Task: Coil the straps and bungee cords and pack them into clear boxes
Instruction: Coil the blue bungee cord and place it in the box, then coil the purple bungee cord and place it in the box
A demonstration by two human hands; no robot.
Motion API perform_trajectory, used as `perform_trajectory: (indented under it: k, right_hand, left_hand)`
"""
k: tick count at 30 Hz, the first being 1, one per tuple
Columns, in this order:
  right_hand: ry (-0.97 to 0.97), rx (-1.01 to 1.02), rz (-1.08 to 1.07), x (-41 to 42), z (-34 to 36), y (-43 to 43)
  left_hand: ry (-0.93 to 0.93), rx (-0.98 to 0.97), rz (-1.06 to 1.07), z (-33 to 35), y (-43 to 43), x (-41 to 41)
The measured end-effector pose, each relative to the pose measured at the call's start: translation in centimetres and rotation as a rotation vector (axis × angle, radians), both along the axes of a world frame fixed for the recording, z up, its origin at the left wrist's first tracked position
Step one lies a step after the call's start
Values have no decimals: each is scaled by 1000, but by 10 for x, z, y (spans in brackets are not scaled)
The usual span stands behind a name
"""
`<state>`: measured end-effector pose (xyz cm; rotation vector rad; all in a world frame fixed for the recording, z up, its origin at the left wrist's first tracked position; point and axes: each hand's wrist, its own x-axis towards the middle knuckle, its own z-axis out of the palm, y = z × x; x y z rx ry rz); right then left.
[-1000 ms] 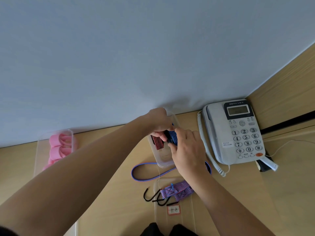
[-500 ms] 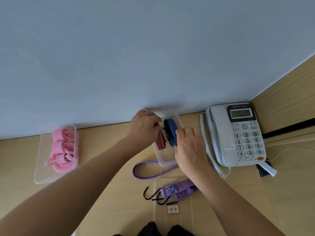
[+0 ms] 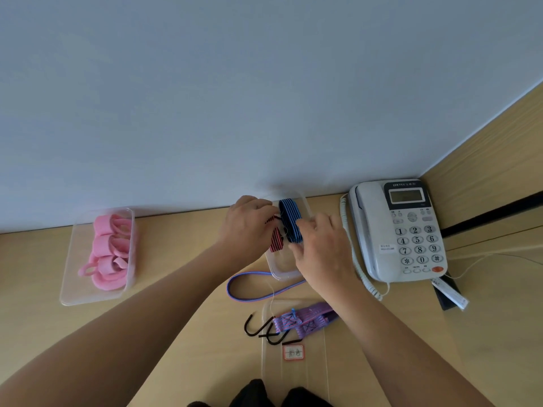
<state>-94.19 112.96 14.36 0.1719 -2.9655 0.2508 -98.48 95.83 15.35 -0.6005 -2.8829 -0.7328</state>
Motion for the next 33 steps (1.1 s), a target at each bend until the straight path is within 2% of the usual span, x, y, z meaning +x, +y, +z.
perform_trajectory:
  k: [4,6,9,12,14,18,26,29,33]
  right_hand:
    - [210,-202,-83,40,7,21]
    - [216,-212,-41,69,3,30]
    - [9,-139,91,108,-10,40]
    - [-365,156,188,127,-14,39]
    - [-435,255,191,131,-13,31]
    - [-361,193,121,128,-6,20]
    - [37,-18,121,140,33,-4]
    - [110,-179,113,145,64,-21]
    - [174,-501,117,153,123,-46]
  left_hand:
    - [42,102,87,-6,-9,30]
    - [38,126,102,-11,-14,50]
    - [37,155,117,-13,-23,81]
    - [45,168,125,-14,-27,108]
    - [46,174,121,-13,-29,122]
    - [-8,174,97,-7,-35,144]
    - [-147,222,201,28,-48,169]
    - [-175,267,253,53,-57,176]
    - [-164,385,223,93,-70,191]
